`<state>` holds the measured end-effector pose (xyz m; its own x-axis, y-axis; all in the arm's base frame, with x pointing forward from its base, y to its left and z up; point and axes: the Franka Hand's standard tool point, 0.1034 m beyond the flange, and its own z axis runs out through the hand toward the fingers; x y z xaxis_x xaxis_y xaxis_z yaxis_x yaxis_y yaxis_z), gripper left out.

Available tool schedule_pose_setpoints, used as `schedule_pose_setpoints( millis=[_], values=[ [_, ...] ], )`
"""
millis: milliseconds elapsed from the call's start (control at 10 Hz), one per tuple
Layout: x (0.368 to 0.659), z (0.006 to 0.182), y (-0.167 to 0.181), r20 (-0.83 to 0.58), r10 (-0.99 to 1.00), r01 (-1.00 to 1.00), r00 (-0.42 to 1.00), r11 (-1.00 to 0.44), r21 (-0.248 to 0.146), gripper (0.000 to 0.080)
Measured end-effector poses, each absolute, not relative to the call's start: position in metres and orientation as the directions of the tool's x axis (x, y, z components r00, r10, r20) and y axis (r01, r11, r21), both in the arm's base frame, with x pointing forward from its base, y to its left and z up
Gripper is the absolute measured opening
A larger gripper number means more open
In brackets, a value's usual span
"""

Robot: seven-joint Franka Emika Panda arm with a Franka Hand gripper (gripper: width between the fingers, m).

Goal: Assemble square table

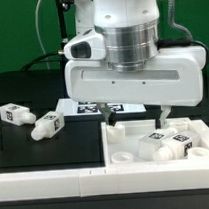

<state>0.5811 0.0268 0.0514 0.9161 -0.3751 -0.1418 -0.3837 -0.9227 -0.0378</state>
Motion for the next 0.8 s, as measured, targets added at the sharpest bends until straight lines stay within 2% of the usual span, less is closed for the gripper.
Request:
schedule_pose_setpoints(
  millis=[200,300,500,800],
  values=[
    [0.581,0.051,0.029,-0.146,-0.395,-0.404,0.907,-0.914,-0.037,0.0648],
    [0.582,0.050,0.036,-0.165,-0.466,-0.478,0.869,-0.878,-0.040,0.0648],
    [0.598,0.048,0.047,-0.159,-0.513,-0.526,0.843,-0.849,-0.051,0.0648],
    [0.600,0.040,0.064,-0.157,-0.539,-0.551,0.828,-0.833,-0.051,0.0648]
  ],
)
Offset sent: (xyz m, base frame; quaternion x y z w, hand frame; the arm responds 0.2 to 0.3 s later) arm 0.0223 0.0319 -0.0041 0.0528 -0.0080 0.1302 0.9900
